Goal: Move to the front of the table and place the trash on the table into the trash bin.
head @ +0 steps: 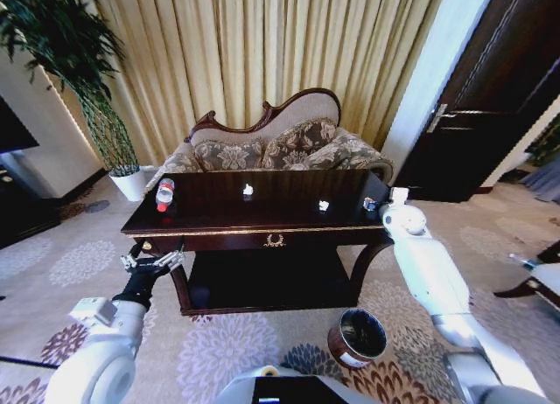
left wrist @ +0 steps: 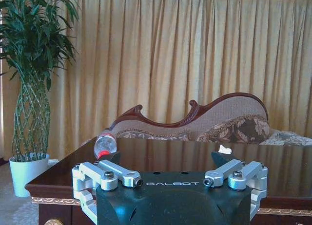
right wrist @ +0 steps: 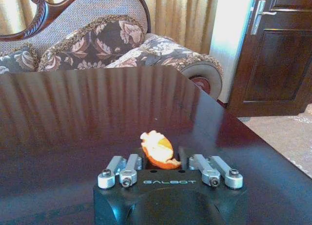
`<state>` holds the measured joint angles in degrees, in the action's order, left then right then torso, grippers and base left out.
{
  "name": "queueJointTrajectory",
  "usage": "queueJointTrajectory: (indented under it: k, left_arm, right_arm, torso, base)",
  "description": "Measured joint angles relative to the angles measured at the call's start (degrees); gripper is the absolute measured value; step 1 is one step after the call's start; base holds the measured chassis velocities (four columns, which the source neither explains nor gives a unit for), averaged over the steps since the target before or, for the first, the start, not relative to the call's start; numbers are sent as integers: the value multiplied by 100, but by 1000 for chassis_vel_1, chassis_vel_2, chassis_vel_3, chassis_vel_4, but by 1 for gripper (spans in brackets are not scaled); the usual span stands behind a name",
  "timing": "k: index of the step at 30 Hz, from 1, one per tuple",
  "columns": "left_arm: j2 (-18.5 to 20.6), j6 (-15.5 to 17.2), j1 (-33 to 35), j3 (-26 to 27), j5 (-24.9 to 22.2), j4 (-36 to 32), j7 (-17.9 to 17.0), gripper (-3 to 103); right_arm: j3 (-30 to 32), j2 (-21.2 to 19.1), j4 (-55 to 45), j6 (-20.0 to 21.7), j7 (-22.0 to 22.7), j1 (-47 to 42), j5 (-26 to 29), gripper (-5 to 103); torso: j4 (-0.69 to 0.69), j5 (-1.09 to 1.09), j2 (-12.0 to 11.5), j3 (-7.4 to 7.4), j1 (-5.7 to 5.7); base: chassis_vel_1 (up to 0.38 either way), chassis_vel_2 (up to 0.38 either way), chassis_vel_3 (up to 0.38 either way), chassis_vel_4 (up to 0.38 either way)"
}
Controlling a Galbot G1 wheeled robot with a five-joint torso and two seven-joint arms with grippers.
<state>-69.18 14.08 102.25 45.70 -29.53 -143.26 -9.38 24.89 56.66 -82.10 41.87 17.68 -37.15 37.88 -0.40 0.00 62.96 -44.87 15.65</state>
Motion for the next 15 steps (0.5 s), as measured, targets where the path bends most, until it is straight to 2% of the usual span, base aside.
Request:
queueJointTrajectory:
  k: [2, 3, 5, 6, 9, 15]
  left_arm:
    - [0, 0, 5, -2, 1, 1, 12, 100]
    - [0, 0, 5, -2, 1, 1, 12, 100]
    - [0, 0, 16, -3, 2, 1, 18, 100]
    - [0, 0, 16, -3, 2, 1, 18, 100]
    - [-5, 0, 16, -11, 4, 2, 21, 100]
    - [16, 1, -11, -55, 8, 2, 26, 100]
  right_arm:
    - [38, -17, -41, -4, -16, -46, -7, 32]
    - [38, -17, -41, -4, -16, -46, -7, 32]
    - [85, -33, -143, -32, -4, -127, 12, 21]
    - [85, -33, -143, -32, -4, -127, 12, 21]
    - [140, -105, -351, -108, 4, -282, 96, 5]
    - [281, -208, -801, -221, 4, -578, 258, 1]
  torso:
    - [0, 1, 0, 0, 0]
    - [0, 1, 0, 0, 0]
    - [1, 1, 0, 0, 0]
    - [1, 1, 0, 0, 0]
    - [0, 2, 0, 0, 0]
    - [0, 1, 0, 0, 0]
  base:
    - [0, 0, 0, 0]
    - [0, 0, 0, 0]
    - [0, 0, 0, 0]
    - [0, 0, 0, 0]
    - [0, 0, 0, 0]
    - [0, 0, 0, 0]
